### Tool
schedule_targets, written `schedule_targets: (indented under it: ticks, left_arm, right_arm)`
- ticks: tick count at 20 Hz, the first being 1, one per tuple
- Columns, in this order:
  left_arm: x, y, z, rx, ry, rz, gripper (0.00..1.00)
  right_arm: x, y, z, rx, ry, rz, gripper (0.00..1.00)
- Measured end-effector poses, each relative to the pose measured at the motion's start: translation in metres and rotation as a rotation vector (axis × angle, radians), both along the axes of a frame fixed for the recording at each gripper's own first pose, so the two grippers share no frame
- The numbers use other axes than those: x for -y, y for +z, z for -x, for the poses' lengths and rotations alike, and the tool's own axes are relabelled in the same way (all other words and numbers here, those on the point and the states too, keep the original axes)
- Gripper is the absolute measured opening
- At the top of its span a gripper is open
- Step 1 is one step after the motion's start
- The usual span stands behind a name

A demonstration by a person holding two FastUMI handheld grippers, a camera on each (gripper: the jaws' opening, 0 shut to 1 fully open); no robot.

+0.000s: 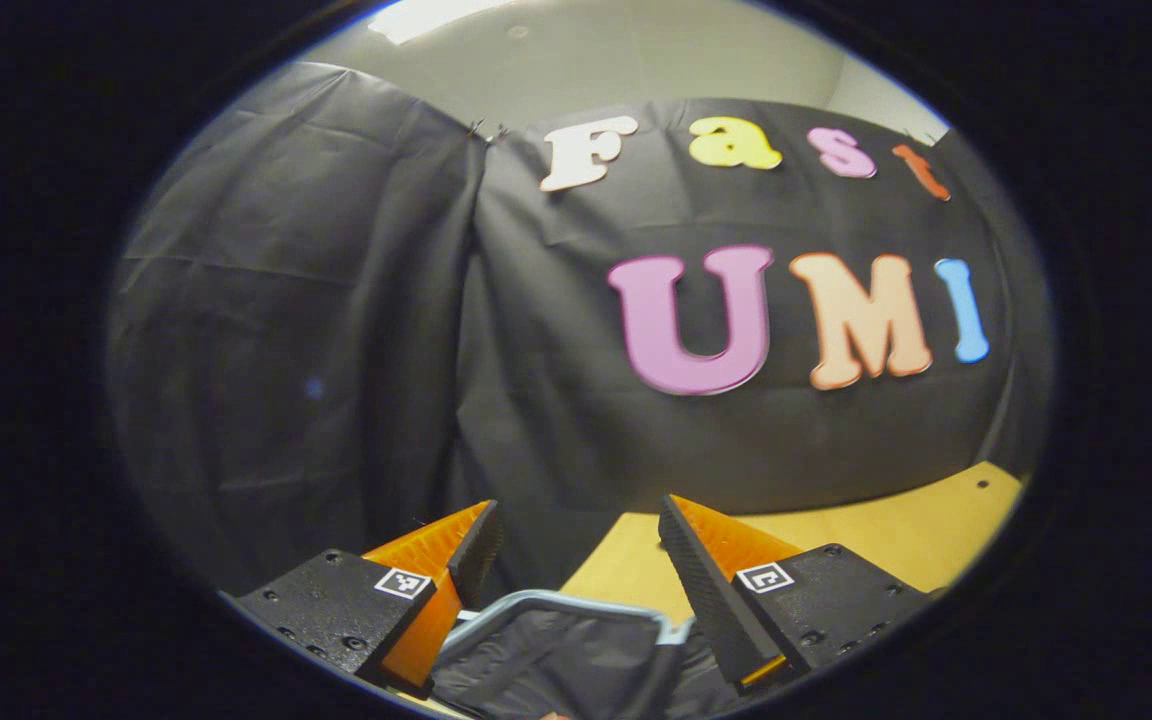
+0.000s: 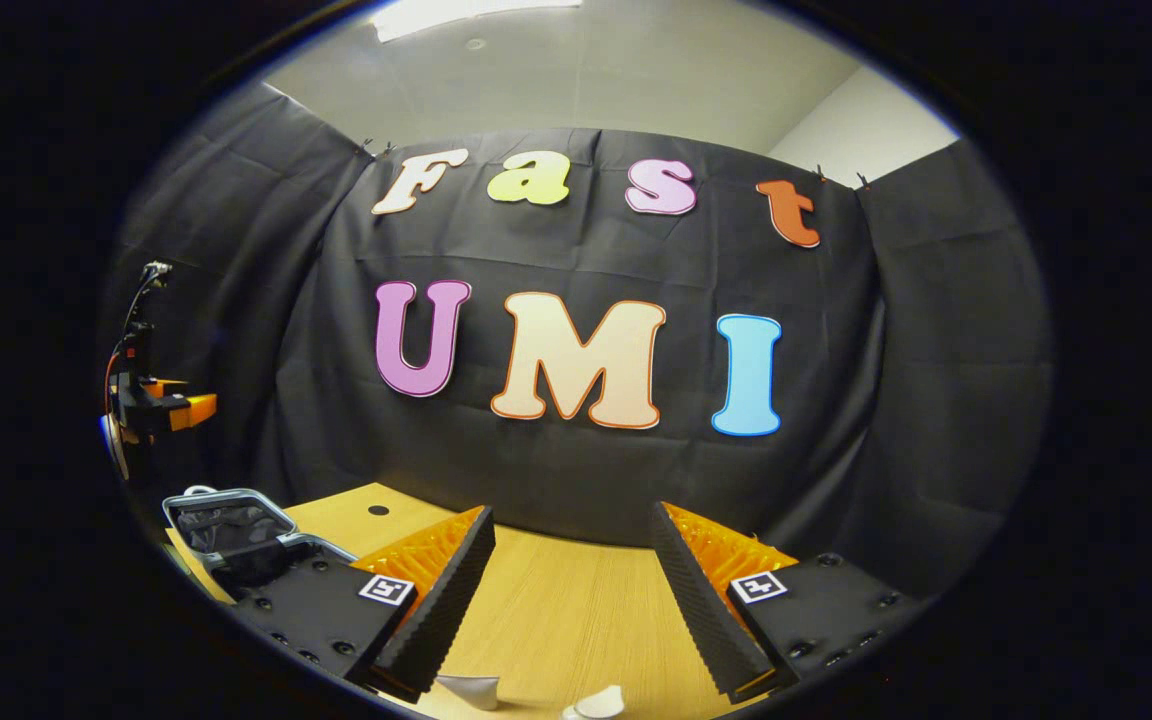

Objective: First open the suitcase, pack the skin care products into it, and then close the suitcase.

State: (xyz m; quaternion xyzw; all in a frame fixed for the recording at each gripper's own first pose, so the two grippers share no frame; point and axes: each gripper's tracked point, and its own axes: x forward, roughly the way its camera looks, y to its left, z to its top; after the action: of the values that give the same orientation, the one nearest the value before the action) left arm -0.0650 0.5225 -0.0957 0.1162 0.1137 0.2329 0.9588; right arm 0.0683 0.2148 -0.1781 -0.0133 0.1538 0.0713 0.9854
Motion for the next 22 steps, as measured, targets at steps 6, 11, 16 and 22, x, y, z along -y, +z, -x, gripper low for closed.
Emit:
schedule_targets:
  ticks: [6,11,16,22]
  left_arm:
    - [0.133,0.003,-0.042,0.058,-0.151,0.047,0.99]
    - [0.235,-0.041,-0.046,-0.016,-0.29,0.082,0.99]
    - [0.322,-0.104,-0.033,-0.124,-0.403,0.199,0.95]
    - [0.385,-0.207,-0.006,-0.319,-0.451,0.307,0.95]
  right_arm:
    - [0.037,-0.004,0.014,-0.002,0.014,-0.028,0.99]
    - [0.054,-0.019,0.032,-0.037,0.035,-0.066,0.98]
    - [0.059,-0.036,0.057,-0.083,0.079,-0.065,0.99]
    - [0.088,-0.041,0.079,-0.107,0.085,-0.029,0.99]
